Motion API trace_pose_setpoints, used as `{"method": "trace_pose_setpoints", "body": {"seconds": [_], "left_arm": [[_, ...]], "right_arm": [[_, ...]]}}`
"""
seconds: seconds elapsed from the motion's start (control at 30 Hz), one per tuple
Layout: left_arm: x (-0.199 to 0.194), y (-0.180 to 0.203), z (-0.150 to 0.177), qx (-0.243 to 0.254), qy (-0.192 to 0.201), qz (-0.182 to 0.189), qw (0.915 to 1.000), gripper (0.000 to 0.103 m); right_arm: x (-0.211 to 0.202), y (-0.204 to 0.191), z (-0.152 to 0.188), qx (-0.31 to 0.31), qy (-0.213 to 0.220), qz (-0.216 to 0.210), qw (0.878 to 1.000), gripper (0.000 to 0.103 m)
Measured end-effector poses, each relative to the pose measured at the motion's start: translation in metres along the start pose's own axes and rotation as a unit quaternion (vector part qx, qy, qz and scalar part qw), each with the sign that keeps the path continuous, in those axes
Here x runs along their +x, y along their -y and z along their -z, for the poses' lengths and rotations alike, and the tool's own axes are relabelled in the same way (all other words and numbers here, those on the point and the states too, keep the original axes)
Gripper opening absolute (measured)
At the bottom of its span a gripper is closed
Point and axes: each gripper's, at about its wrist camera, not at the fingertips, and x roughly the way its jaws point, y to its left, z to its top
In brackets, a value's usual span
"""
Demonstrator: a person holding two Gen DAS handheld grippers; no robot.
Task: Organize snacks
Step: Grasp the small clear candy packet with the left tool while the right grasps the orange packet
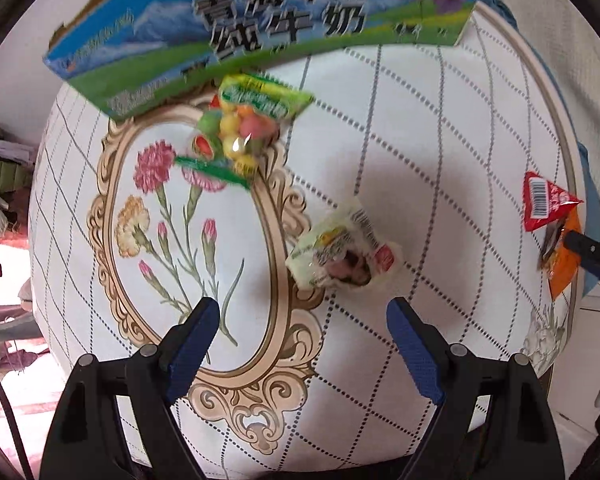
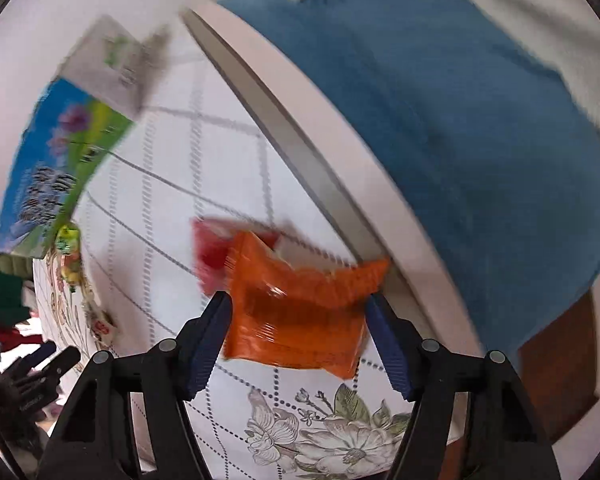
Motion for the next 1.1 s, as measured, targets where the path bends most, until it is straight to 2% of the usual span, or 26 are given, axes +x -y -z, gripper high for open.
{"method": "trace_pose_setpoints", "body": {"seconds": [0.07,0.17,0.2,0.3,0.37,0.4,0.5,0.57,0.67,0.73,0.77,0.83,0.9,0.97,1.0,1.03,1.07,1.1], "left_arm": [[0.003,-0.003,0.003,-0.004,-0.007,0.003,1.0,0.085],[0.008,-0.007,0.01,-0.006,-0.013,0.003,0.9999,0.085],[0.007,-0.008,0.011,-0.003,-0.015,0.004,0.9999,0.085],[0.005,-0.008,0.011,0.015,-0.013,-0.004,0.9998,0.085],[0.003,-0.001,0.005,0.046,-0.008,-0.018,0.9987,0.085],[0.004,0.006,0.003,0.067,-0.007,-0.025,0.9974,0.085],[0.013,0.03,-0.004,0.145,-0.001,-0.055,0.9879,0.085],[0.025,0.047,-0.008,0.198,-0.007,-0.074,0.9773,0.085],[0.039,0.064,-0.012,0.24,-0.023,-0.056,0.969,0.085],[0.044,0.072,-0.009,0.255,-0.029,-0.064,0.9644,0.081],[0.046,0.072,-0.008,0.251,-0.033,-0.062,0.9654,0.072],[0.049,0.067,-0.004,0.221,-0.048,-0.033,0.9735,0.059],[0.051,0.057,-0.001,0.175,-0.059,-0.012,0.9826,0.058],[0.054,0.035,0.004,0.095,-0.072,0.013,0.9928,0.058],[0.056,0.028,0.006,0.07,-0.076,0.02,0.9945,0.058],[0.056,0.013,0.009,0.024,-0.079,0.036,0.9959,0.058],[0.057,0.003,0.013,-0.009,-0.081,0.047,0.9956,0.058],[0.058,-0.005,0.018,-0.036,-0.083,0.053,0.9945,0.058]], "right_arm": [[0.008,-0.013,0.008,-0.011,-0.014,-0.026,0.999,0.071],[0.012,-0.041,0.023,-0.032,-0.048,-0.095,0.994,0.071],[0.009,-0.048,0.026,-0.046,-0.046,-0.099,0.993,0.071],[-0.007,-0.07,0.03,-0.129,-0.015,-0.053,0.99,0.076],[-0.01,-0.084,0.034,-0.198,-0.007,-0.018,0.98,0.078],[-0.009,-0.09,0.035,-0.226,-0.01,-0.005,0.974,0.078],[-0.004,-0.112,0.042,-0.323,-0.021,0.037,0.946,0.078],[0.003,-0.13,0.049,-0.39,-0.035,0.071,0.918,0.078],[0.01,-0.147,0.052,-0.451,-0.061,0.09,0.886,0.078],[0.017,-0.154,0.056,-0.472,-0.077,0.098,0.873,0.078],[0.018,-0.156,0.058,-0.481,-0.087,0.096,0.867,0.078],[0.023,-0.159,0.06,-0.495,-0.096,0.098,0.858,0.078],[0.034,-0.161,0.06,-0.506,-0.107,0.108,0.849,0.078],[0.048,-0.164,0.057,-0.5,-0.115,0.106,0.852,0.078],[0.053,-0.165,0.052,-0.484,-0.119,0.096,0.861,0.078],[0.057,-0.164,0.046,-0.461,-0.125,0.085,0.875,0.077],[0.062,-0.159,0.036,-0.412,-0.139,0.06,0.898,0.074],[0.065,-0.157,0.029,-0.38,-0.145,0.041,0.913,0.073]]}}
